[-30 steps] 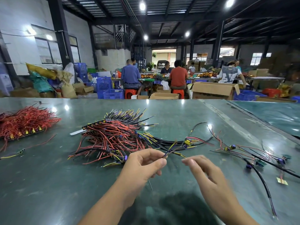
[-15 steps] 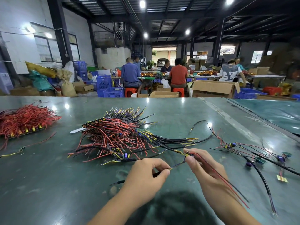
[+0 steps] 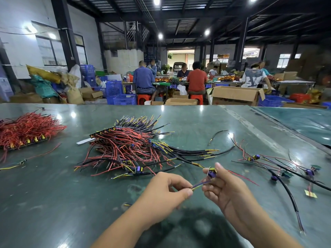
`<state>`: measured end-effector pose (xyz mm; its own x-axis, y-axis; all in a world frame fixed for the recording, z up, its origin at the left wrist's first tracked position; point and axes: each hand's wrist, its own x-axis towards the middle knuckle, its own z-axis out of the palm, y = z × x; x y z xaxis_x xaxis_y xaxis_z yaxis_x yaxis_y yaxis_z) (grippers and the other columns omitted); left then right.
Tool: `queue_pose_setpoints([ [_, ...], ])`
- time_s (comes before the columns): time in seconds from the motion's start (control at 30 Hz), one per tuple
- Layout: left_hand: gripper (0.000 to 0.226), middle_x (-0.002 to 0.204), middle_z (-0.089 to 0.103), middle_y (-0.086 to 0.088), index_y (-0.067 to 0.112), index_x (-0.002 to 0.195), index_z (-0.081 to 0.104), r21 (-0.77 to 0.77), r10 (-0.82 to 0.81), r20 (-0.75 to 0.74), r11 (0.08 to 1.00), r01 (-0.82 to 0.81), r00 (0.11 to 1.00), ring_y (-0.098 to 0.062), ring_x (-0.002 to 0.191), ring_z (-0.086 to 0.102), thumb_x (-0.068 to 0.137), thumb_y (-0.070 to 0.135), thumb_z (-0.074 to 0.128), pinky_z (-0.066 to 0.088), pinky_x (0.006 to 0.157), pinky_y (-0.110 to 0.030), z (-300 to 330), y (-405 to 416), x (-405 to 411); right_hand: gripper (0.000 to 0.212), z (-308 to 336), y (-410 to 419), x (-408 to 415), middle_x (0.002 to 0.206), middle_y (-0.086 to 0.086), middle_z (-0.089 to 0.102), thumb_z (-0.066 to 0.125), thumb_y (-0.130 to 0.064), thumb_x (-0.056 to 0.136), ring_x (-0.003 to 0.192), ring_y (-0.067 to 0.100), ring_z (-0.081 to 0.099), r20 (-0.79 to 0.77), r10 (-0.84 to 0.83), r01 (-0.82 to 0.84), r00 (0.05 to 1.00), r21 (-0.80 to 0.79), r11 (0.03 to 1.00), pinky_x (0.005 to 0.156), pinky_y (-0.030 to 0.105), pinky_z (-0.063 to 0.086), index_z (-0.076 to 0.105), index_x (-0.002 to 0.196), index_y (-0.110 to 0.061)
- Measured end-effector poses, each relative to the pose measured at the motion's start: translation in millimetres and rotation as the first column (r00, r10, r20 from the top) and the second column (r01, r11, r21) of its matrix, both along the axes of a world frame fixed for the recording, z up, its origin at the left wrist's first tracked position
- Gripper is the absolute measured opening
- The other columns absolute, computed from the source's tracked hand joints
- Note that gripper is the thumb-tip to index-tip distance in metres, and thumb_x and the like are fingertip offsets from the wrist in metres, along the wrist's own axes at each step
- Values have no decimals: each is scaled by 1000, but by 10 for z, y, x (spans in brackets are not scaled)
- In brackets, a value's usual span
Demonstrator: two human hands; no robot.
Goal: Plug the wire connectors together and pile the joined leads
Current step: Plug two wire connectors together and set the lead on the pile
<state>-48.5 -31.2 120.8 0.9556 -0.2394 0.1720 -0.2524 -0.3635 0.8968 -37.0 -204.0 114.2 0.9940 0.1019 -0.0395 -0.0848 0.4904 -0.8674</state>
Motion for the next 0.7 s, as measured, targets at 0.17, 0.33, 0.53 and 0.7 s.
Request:
queue_pose_setpoints([
  [0.17, 19, 64, 65, 11, 28, 70, 72, -8, 68, 15, 998, -67, 998, -3, 47, 45, 82, 13, 69, 40, 50, -18, -7, 10, 25, 43, -28, 23, -34, 75, 11, 62, 72, -12, 62, 61, 15, 63, 121, 20, -17, 992, -28, 999, 57, 20, 55, 61, 100, 3],
  [0.33, 13, 65, 66, 15, 33, 74, 72, 55, 79, 79, 995, -84, 994, -1, 51, 49, 81, 23, 69, 40, 56, -21, -37, -17, 8, 28, -50, 42, -26, 66, 5, 61, 67, -7, 72, 55, 14, 58, 148, -65, 80, 987, -98, 992, 52, 18, 50, 63, 97, 4],
  [0.53, 15, 76, 62, 12, 32, 90, 69, 317, 55, 581, 904, -288, 812, -6, 71, 56, 79, 37, 60, 43, 62, -23, -99, -91, -40, 17, -79, 6, 7, 66, 5, 61, 67, -5, 72, 51, 12, 57, 38, -68, 70, 997, -41, 997, 52, 19, 54, 64, 87, 2],
  [0.7, 17, 73, 59, 13, 28, 94, 72, 230, 30, 479, 960, -158, 877, 1, 63, 51, 83, 31, 60, 36, 60, -14, -79, -122, -80, 23, -53, -20, 17, 70, 5, 61, 67, -6, 67, 51, 9, 56, 40, -32, 30, 999, 35, 999, 53, 17, 54, 65, 88, 3],
])
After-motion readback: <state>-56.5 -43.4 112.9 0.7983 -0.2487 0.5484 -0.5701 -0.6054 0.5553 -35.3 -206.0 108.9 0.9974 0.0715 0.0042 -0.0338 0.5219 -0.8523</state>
